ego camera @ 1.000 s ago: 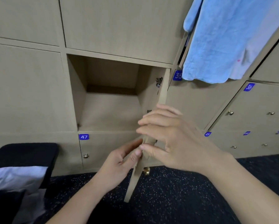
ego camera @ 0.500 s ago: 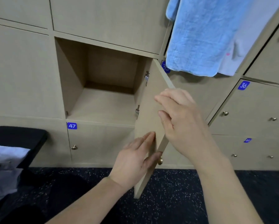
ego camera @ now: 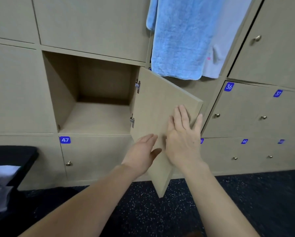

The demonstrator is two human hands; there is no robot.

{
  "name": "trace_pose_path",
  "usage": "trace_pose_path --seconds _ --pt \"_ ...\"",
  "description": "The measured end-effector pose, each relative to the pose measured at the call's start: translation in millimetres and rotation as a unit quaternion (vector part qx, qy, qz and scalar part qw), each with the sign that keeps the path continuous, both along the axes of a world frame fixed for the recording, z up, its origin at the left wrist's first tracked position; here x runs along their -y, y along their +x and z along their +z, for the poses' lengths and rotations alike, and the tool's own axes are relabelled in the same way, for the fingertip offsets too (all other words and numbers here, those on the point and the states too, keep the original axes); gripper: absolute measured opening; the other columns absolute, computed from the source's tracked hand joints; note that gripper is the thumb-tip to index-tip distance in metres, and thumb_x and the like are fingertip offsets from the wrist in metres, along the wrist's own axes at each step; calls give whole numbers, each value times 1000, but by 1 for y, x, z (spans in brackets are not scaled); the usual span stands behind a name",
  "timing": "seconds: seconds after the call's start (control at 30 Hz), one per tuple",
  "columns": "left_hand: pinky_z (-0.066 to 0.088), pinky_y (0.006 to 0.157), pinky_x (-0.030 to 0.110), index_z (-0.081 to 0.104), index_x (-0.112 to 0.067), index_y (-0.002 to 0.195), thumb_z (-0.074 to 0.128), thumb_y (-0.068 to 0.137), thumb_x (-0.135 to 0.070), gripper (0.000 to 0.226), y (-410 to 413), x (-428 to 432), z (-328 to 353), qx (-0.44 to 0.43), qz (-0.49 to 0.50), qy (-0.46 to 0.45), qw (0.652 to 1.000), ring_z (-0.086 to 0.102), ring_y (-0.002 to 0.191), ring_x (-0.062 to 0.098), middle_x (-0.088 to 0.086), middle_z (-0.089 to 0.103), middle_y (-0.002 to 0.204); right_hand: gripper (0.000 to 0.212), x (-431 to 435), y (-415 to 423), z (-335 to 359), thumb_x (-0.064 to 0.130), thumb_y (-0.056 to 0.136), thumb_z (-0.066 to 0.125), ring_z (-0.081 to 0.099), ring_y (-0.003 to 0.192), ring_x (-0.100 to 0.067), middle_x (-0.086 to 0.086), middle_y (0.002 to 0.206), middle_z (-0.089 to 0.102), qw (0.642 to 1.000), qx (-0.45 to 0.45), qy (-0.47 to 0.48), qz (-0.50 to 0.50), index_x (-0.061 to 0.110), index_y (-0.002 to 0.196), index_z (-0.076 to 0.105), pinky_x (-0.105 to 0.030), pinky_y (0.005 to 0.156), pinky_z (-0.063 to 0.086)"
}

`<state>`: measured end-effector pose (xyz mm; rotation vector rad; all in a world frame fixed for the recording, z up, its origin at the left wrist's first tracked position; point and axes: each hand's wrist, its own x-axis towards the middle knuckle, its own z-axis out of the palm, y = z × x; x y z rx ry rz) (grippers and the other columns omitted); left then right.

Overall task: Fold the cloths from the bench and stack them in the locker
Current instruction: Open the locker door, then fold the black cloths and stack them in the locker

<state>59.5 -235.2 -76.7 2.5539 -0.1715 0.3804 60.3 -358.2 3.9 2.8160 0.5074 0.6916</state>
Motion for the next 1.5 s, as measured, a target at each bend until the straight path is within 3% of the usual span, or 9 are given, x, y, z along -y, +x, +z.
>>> trace_pose_path --seconds 0.13,0.23,0.37,0.7,0.93,1.07,1.33,1.4,1.5 --pt "30 113 35 35 -18 149 42 102 -40 52 -13 -25 -5 -20 40 91 995 33 140 20 0 38 153 31 -15 -10 -6 15 70 64 41 129 -40 -23 120 61 999 -5 15 -39 3 98 70 -58 105 16" --pt "27 110 33 37 -20 147 43 101 -43 51 -26 -56 -7 -35 88 112 989 35 138 20 -3 39 151 24 -39 -14 -12 30 91 50 49 113 -27 -5 112 64 999 -42 31 -13 18 108 61 -40 86 27" --pt "19 115 34 30 -19 151 41 101 -45 58 -45 -123 -8 -69 167 122 976 25 145 20 0 28 159 33 -101 -3 -27 36 96 50 56 104 -23 -6 117 56 985 -109 83 108 15 121 53 -31 78 41" --pt "32 109 34 45 -15 141 50 99 -38 48 -134 -293 -34 -133 348 45 927 38 135 24 4 45 145 35 -320 -16 -80 32 95 52 50 119 -26 -6 129 51 930 -207 43 299 13 125 48 -32 90 41" --pt "36 101 29 51 -16 137 51 98 -33 43 -218 -379 -47 -112 473 1 874 44 129 21 -3 53 138 13 -458 -60 -117 24 94 52 52 113 -26 -4 119 53 870 -272 -3 412 16 101 45 -32 74 34" --pt "29 109 27 47 -18 143 54 97 -36 50 -270 -409 -55 -105 541 -32 834 38 136 17 -4 46 147 9 -504 -90 -122 14 92 45 53 102 -27 -6 111 56 835 -316 17 450 14 87 38 -30 68 29" --pt "30 110 29 46 -13 144 59 92 -46 62 -331 -424 -104 -112 636 -131 752 39 138 18 0 47 147 29 -529 -142 -144 37 93 56 59 106 -26 -3 107 65 744 -459 129 468 13 107 62 -38 83 48" --pt "31 109 28 46 -11 143 61 90 -51 68 -334 -419 -116 -111 646 -166 737 39 138 18 1 46 148 39 -528 -151 -152 41 88 61 61 104 -24 -1 108 65 751 -489 122 427 13 116 61 -39 86 49" --pt "31 110 27 53 -10 138 62 88 -54 68 -334 -411 -127 -97 661 -207 715 39 138 17 0 46 147 33 -526 -156 -166 44 84 64 61 78 -25 1 75 59 779 -493 105 373 12 84 57 -35 65 47"
